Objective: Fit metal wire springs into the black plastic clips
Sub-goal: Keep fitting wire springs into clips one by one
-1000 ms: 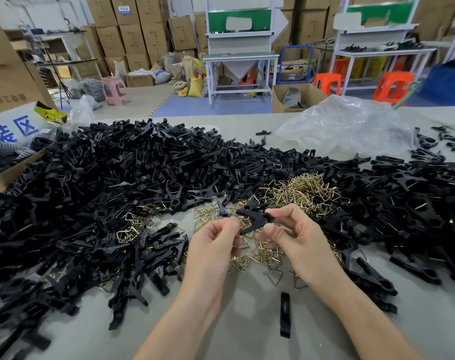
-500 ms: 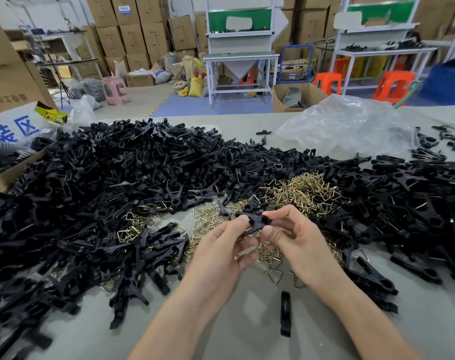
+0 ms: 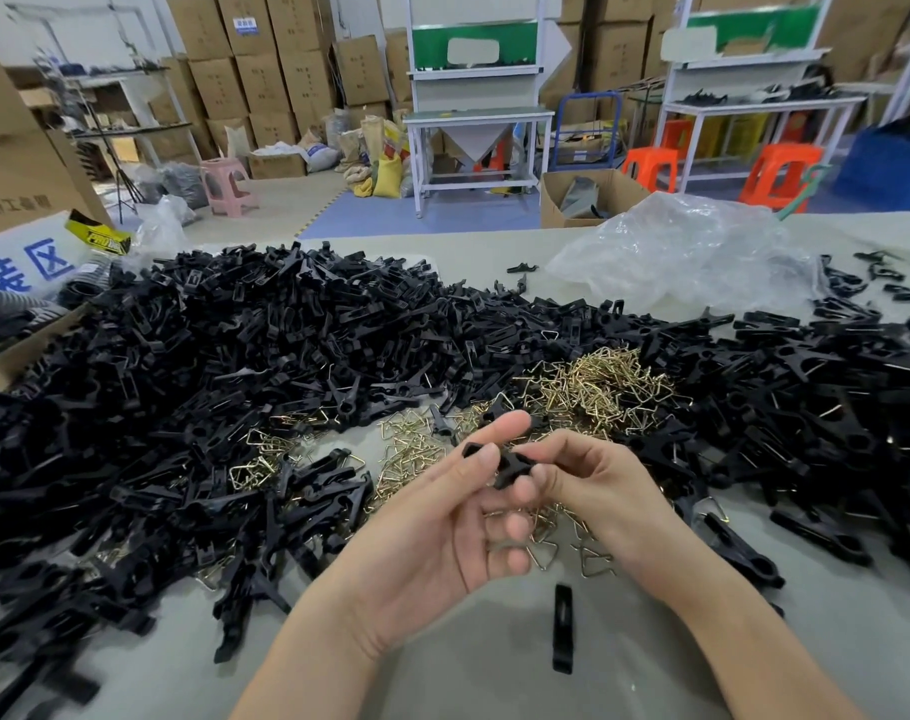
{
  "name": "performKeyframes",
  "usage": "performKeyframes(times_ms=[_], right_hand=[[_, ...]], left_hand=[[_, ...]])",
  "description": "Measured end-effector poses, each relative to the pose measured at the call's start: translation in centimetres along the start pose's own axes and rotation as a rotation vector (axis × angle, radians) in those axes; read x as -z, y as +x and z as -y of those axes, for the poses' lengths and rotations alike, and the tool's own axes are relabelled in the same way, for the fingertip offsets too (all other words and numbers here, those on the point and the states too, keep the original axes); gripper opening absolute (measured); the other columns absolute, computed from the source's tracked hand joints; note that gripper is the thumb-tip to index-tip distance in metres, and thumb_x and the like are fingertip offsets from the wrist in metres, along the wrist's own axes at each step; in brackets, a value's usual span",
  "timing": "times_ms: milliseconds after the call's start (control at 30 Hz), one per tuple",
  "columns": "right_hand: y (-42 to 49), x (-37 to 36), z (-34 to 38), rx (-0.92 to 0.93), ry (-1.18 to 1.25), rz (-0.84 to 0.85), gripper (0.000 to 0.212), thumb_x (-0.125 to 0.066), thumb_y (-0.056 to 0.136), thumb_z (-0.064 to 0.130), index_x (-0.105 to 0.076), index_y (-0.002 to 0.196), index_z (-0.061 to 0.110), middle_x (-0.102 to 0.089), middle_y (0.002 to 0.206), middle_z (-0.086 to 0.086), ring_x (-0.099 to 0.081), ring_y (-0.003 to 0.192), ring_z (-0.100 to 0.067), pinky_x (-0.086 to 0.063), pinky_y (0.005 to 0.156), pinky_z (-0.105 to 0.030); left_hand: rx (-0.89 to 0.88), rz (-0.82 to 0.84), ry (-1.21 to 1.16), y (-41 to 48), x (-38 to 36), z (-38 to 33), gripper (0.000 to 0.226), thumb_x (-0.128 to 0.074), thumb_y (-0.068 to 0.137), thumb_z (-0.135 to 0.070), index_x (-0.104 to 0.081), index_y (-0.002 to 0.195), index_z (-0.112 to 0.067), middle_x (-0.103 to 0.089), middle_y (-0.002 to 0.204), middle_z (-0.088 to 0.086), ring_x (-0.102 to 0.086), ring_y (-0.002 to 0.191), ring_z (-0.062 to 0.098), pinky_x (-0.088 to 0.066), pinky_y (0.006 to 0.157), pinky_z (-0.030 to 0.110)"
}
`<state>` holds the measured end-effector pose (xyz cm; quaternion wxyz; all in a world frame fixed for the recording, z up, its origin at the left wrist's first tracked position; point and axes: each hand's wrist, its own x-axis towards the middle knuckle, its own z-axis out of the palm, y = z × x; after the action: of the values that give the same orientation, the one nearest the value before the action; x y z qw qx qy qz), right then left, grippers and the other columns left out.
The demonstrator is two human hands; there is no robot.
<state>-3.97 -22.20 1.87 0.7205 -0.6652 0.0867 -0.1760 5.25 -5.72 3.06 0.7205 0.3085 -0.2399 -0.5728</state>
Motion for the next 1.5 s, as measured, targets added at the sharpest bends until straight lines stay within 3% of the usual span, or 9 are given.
performKeyframes(times_ms=[167, 300, 500, 800, 967, 1100, 1233, 1367, 1500], right_hand=[[0.0, 0.1, 0.1, -0.024, -0.007, 0.009, 0.011, -0.079, 0.069, 0.028, -0.08, 0.08, 0.03, -0.073, 0.077, 0.008, -0.064, 0.074, -0.004, -0.051, 0.074, -0.014], [0.1, 0.1, 0.0, -0.042, -0.008, 0.006, 0.018, -0.082, 0.065, 0.032, -0.08, 0.082, 0.028, -0.074, 0.082, 0.005, -0.066, 0.08, -0.007, -0.054, 0.078, -0.018], [0.2, 0.4, -0.2, -0.052, -0.03, -0.01, 0.019, -0.084, 0.06, 0.035, -0.08, 0.078, 0.031, -0.073, 0.075, 0.007, -0.065, 0.073, -0.003, -0.051, 0.073, -0.013], [0.2, 0.4, -0.6, -0.05, -0.049, -0.01, 0.012, -0.081, 0.062, 0.025, -0.08, 0.072, 0.029, -0.075, 0.076, 0.005, -0.066, 0.073, -0.002, -0.051, 0.072, -0.013], [0.1, 0.1, -0.4, -0.016, -0.04, -0.016, 0.012, -0.08, 0.069, 0.024, -0.08, 0.079, 0.03, -0.075, 0.079, 0.008, -0.067, 0.077, 0.0, -0.051, 0.074, -0.013], [0.2, 0.3, -0.4, 0.005, -0.068, -0.016, 0.02, -0.077, 0.074, 0.027, -0.077, 0.094, 0.022, -0.076, 0.083, 0.009, -0.069, 0.082, 0.0, -0.051, 0.076, -0.013], [0.0, 0.1, -0.2, 0.014, -0.053, -0.056, 0.025, -0.079, 0.073, 0.03, -0.076, 0.097, 0.021, -0.079, 0.091, 0.001, -0.073, 0.083, -0.007, -0.054, 0.076, -0.015], [-0.2, 0.9, 0.2, 0.035, 0.074, -0.205, 0.037, -0.078, 0.074, 0.024, -0.069, 0.108, 0.011, -0.078, 0.097, -0.011, -0.074, 0.083, -0.018, -0.058, 0.075, -0.02], [0.8, 4.6, 3.7, 0.169, 0.574, -0.419, 0.032, -0.074, 0.081, 0.018, -0.068, 0.112, 0.01, -0.077, 0.102, -0.006, -0.073, 0.086, -0.015, -0.06, 0.075, -0.025]], left_hand=[[0.078, 0.003, -0.184, 0.3, 0.4, 0.2, 0.028, -0.067, 0.096, -0.031, -0.067, 0.123, -0.025, -0.054, 0.083, 0.001, -0.049, 0.059, 0.01, -0.055, 0.062, 0.029], [0.078, 0.012, -0.205, 0.4, 0.7, 0.3, 0.026, -0.069, 0.094, -0.035, -0.067, 0.119, -0.025, -0.051, 0.082, 0.0, -0.047, 0.059, 0.008, -0.054, 0.062, 0.027], [0.044, -0.052, -0.221, 0.4, 0.6, 0.6, 0.017, -0.062, 0.095, -0.022, -0.07, 0.11, -0.018, -0.051, 0.078, 0.005, -0.047, 0.059, 0.012, -0.054, 0.068, 0.03], [0.035, -0.17, -0.186, 0.4, 0.8, 0.9, 0.012, -0.066, 0.086, -0.018, -0.072, 0.097, -0.018, -0.05, 0.067, 0.005, -0.044, 0.049, 0.011, -0.054, 0.065, 0.032], [0.017, -0.17, -0.23, 0.7, 1.0, 0.8, 0.027, -0.068, 0.085, -0.021, -0.075, 0.111, -0.019, -0.05, 0.069, 0.002, -0.044, 0.051, 0.01, -0.054, 0.065, 0.031], [-0.006, -0.148, -0.165, 1.2, 1.2, 0.6, 0.042, -0.064, 0.091, -0.027, -0.065, 0.131, -0.019, -0.049, 0.069, -0.001, -0.044, 0.051, 0.008, -0.054, 0.064, 0.031], [-0.058, -0.22, -0.027, 1.5, 1.4, 0.8, 0.043, -0.057, 0.096, -0.042, -0.067, 0.129, -0.016, -0.054, 0.07, -0.002, -0.05, 0.054, 0.009, -0.054, 0.063, 0.028], [-0.124, -0.375, 0.086, 1.7, 1.3, 0.7, 0.044, -0.058, 0.089, -0.045, -0.065, 0.121, -0.016, -0.059, 0.074, -0.001, -0.055, 0.059, 0.011, -0.054, 0.061, 0.026], [-0.129, -0.432, 0.166, 1.6, 1.3, 0.8, 0.042, -0.059, 0.091, -0.039, -0.065, 0.123, -0.013, -0.061, 0.076, 0.0, -0.058, 0.064, 0.012, -0.056, 0.063, 0.026]])
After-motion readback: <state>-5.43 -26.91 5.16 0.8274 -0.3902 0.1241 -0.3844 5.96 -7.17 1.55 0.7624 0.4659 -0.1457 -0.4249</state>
